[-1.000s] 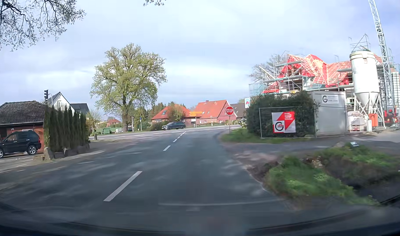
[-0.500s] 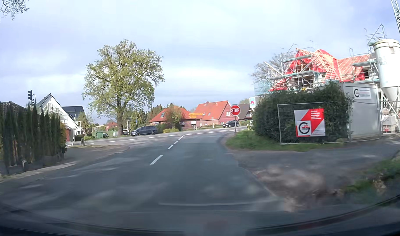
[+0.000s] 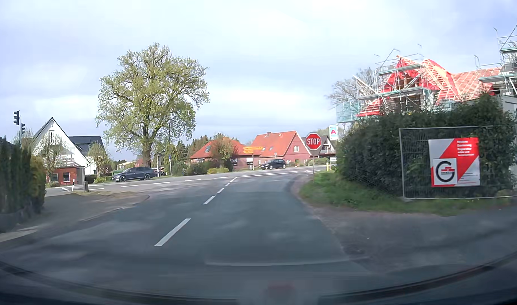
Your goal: Follow the waypoints while adhering to traffic rules and regulations
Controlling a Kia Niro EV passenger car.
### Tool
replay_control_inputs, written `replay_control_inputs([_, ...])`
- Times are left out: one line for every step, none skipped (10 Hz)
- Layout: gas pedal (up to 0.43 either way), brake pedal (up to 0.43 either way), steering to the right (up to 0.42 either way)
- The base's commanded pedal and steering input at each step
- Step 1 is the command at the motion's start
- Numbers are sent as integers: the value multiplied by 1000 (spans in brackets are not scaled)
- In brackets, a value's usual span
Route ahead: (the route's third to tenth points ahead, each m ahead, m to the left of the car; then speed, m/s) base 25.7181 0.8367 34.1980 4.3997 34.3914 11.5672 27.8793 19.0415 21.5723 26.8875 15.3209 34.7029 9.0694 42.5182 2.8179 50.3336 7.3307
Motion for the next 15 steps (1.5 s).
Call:
replay_control_inputs([0, 122, 3])
replay_control_inputs([0, 122, 3])
replay_control_inputs([0, 116, 3])
replay_control_inputs([0, 122, 3])
replay_control_inputs([0, 122, 3])
replay_control_inputs([0, 122, 3])
replay_control_inputs([0, 122, 2])
replay_control_inputs([0, 122, 2])
replay_control_inputs([0, 122, 3])
replay_control_inputs([0, 128, 5])
replay_control_inputs([0, 128, 7])
replay_control_inputs([0, 128, 8])
replay_control_inputs([0, 128, 12])
replay_control_inputs([0, 128, 17])
replay_control_inputs([0, 128, 20])
